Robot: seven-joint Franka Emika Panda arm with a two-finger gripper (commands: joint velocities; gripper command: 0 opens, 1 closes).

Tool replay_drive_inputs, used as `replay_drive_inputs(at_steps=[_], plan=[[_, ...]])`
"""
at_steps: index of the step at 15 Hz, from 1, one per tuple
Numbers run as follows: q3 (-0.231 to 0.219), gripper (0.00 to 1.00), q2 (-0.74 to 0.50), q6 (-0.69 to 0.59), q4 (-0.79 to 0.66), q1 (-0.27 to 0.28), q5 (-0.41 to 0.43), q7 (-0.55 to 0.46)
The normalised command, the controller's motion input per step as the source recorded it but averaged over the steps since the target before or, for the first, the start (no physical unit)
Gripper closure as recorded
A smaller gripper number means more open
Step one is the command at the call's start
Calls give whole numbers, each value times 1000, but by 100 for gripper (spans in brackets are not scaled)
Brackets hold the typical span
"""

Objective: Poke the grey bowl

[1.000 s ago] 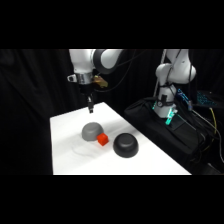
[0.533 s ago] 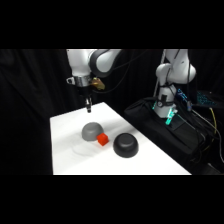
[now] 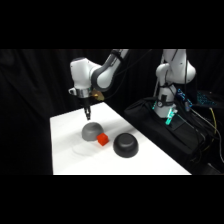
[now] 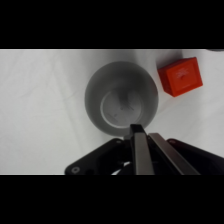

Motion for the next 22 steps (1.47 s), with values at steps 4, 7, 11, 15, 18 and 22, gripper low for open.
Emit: replay_drive_inputs(at_steps=[4,7,11,15,18,22], plan=[[2,100,135,319,-52,-56,-6,-39],[52,100,77,264,-40,-78,79,-71],[74,100,50,245,-31,-84,100,-88],[80,100,12,192,-29,-85,107,-94],[31,100,-145,-4,-59,-29,33,-51],[3,74,-372,-302,-53,12,-26,-51]])
